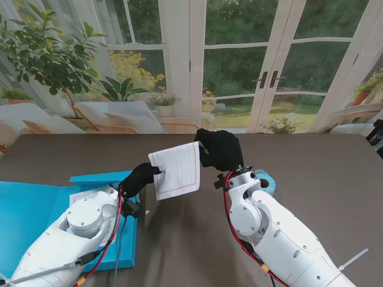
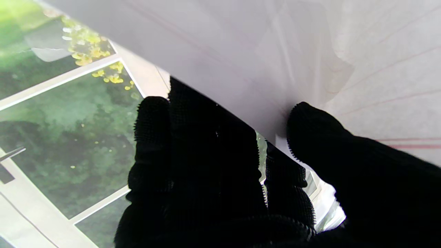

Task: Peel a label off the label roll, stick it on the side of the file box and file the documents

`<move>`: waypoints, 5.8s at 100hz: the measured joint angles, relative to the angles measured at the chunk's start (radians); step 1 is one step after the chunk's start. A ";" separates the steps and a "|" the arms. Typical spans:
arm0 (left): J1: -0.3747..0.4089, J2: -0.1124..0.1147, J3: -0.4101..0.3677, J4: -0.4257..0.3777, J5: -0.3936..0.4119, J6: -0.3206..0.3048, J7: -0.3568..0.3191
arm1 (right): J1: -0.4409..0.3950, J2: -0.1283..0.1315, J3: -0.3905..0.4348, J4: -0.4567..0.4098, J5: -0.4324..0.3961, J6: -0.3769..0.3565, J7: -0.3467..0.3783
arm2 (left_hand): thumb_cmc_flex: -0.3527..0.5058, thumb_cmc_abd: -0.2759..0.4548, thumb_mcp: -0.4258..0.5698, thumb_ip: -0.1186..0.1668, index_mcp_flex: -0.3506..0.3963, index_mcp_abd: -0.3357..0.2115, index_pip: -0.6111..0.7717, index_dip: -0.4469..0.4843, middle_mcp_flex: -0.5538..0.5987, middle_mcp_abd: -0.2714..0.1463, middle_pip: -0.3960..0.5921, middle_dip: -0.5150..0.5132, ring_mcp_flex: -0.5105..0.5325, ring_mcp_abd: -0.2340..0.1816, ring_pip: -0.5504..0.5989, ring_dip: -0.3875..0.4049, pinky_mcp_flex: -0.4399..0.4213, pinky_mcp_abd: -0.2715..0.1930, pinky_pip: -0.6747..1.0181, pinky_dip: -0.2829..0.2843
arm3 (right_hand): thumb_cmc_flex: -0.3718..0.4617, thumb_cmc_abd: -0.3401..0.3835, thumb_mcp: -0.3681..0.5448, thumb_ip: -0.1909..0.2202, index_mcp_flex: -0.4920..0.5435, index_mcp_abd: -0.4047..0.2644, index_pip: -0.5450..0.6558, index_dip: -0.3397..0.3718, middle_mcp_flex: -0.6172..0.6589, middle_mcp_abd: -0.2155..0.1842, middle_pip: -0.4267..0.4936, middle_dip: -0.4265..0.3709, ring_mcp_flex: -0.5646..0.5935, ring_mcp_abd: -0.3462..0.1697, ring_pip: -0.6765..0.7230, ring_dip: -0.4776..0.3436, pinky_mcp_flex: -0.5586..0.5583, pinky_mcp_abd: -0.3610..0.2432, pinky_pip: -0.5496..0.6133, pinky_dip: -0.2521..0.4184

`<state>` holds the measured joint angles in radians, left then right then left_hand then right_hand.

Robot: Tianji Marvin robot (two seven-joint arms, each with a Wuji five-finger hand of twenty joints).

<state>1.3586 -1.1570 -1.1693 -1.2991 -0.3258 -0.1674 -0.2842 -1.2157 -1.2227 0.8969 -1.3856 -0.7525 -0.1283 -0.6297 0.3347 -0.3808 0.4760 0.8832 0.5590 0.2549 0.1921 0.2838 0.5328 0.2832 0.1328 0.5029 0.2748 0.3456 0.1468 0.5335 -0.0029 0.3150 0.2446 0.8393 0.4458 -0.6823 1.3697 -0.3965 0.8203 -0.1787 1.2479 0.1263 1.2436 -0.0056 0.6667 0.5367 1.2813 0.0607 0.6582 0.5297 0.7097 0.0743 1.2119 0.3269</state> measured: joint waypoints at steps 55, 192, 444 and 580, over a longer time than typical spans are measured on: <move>0.005 -0.043 0.029 0.022 -0.091 -0.168 0.131 | -0.001 -0.011 -0.013 0.026 0.021 0.007 -0.020 | 0.330 -0.193 0.298 0.355 0.255 0.017 1.007 0.191 0.652 -0.002 0.409 0.804 0.502 0.110 0.818 0.333 0.286 0.166 1.018 0.073 | 0.010 0.001 0.000 0.000 0.000 0.012 0.000 0.000 0.000 0.002 0.000 0.000 0.000 0.005 -0.003 0.000 0.000 0.001 0.000 0.000; 0.213 -0.030 -0.131 -0.238 0.006 -0.216 0.217 | 0.000 0.009 0.010 0.045 -0.019 0.025 0.044 | 0.355 -0.268 0.337 0.450 0.329 0.035 1.029 0.175 0.797 -0.023 0.512 0.750 0.815 0.071 0.939 0.320 0.602 0.251 1.209 -0.039 | -0.115 0.059 -0.049 0.212 -0.612 0.203 -0.367 0.204 -0.683 0.080 0.060 -0.117 -0.539 0.135 -0.149 -0.120 -0.011 0.149 -0.092 0.042; 0.623 -0.018 -0.528 -0.429 0.715 0.517 0.415 | -0.086 0.041 0.053 0.006 0.008 -0.067 0.155 | 0.371 -0.177 0.187 0.406 -0.022 0.165 0.504 0.145 0.166 0.102 0.393 0.456 0.204 0.147 0.620 0.258 0.082 0.104 0.985 -0.033 | -0.137 0.062 -0.072 0.223 -0.591 0.210 -0.379 0.171 -0.694 0.082 0.048 -0.132 -0.562 0.139 -0.150 -0.147 -0.015 0.149 -0.114 0.061; 0.641 0.055 -0.527 -0.628 1.076 0.435 0.241 | -0.105 0.045 0.091 -0.019 0.012 -0.081 0.188 | 0.235 -0.035 0.009 0.186 -0.031 0.083 -0.068 -0.126 0.017 0.093 -0.056 -0.179 0.009 0.121 0.006 -0.117 -0.005 0.052 0.317 -0.253 | -0.199 0.090 -0.146 0.232 -0.503 0.172 -0.415 0.164 -0.694 0.096 0.044 -0.132 -0.575 0.150 -0.187 -0.150 -0.017 0.149 -0.147 0.062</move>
<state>1.9994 -1.1015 -1.6964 -1.9275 0.7506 0.2679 -0.0433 -1.3203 -1.1775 0.9875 -1.4050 -0.7406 -0.2092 -0.4415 0.5697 -0.4154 0.4845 1.0691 0.5281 0.3381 0.1239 0.1577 0.5502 0.3760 0.0765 0.3242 0.2843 0.4669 0.1525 0.4161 -0.0079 0.3669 0.5616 0.5858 0.2466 -0.5920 1.2233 -0.1641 0.3170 -0.0068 0.8326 0.2903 0.5496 0.0909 0.7106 0.4044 0.7062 0.2102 0.4713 0.3797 0.6930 0.2236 1.0647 0.3893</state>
